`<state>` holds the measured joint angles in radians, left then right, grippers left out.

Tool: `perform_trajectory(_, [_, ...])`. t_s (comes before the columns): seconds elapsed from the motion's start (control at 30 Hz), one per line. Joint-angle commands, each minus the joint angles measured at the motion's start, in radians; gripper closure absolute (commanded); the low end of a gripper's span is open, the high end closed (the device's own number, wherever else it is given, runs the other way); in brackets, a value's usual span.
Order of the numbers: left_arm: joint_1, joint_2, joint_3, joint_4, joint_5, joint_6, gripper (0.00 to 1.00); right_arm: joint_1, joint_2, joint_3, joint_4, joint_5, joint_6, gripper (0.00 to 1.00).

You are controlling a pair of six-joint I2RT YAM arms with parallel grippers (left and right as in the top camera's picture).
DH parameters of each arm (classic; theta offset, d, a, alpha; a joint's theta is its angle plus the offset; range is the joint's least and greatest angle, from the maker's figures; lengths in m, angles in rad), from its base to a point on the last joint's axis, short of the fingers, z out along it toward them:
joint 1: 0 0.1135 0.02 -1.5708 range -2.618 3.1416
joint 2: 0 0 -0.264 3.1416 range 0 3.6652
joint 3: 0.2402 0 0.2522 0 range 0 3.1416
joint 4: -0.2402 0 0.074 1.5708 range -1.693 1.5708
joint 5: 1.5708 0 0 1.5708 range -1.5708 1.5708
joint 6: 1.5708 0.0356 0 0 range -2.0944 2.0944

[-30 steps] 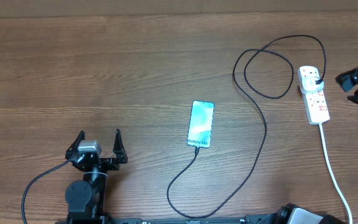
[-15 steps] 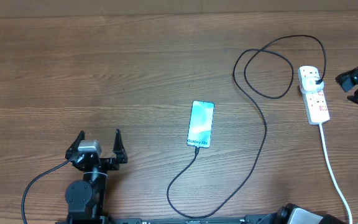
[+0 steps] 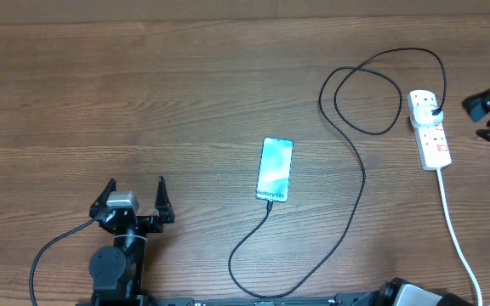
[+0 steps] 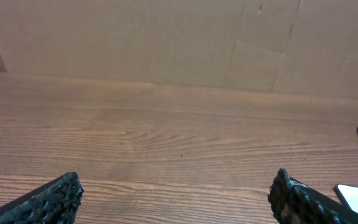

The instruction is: Plug charger to phone and switch on socket

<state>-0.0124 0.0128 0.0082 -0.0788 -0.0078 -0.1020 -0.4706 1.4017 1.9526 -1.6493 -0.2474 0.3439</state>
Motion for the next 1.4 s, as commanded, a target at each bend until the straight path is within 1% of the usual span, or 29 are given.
perform_trajectory(0.0, [0.007,-0.008,-0.003,0.0,0.008,-0.01,0.0,0.0,-0.006,0.023,0.027,0.0,0.028,0.0])
perform_trajectory(0.13, [0.007,-0.008,-0.003,0.0,0.008,-0.01,0.0,0.028,-0.053,-0.026,0.119,0.0,0.058,0.0])
perform_trajectory(0.33, [0.007,-0.008,-0.003,0.0,0.008,-0.01,0.0,0.153,-0.178,-0.192,0.341,0.0,0.102,0.0])
perform_trajectory(0.53, [0.007,-0.008,-0.003,0.0,0.008,-0.01,0.0,0.285,-0.313,-0.423,0.587,0.0,0.102,0.0])
perform_trajectory(0.63, [0.007,-0.008,-0.003,0.0,0.008,-0.01,0.0,0.344,-0.379,-0.574,0.733,0.0,0.102,0.0])
perform_trajectory(0.73, [0.007,-0.008,-0.003,0.0,0.008,-0.01,0.0,0.379,-0.436,-0.71,0.864,0.0,0.102,0.0])
perform_trajectory(0.8, [0.007,-0.008,-0.003,0.0,0.008,-0.01,0.0,0.403,-0.488,-0.83,0.987,0.0,0.102,0.0])
perform_trajectory(1.13, [0.007,-0.008,-0.003,0.0,0.008,-0.01,0.0,0.473,-0.724,-1.323,1.45,0.013,0.102,0.0])
perform_trajectory(1.27, [0.007,-0.008,-0.003,0.0,0.008,-0.01,0.0,0.506,-0.806,-1.463,1.569,0.064,0.102,0.0])
perform_trajectory(1.37, [0.007,-0.008,-0.003,0.0,0.008,-0.01,0.0,0.541,-0.858,-1.538,1.621,0.132,0.101,0.0])
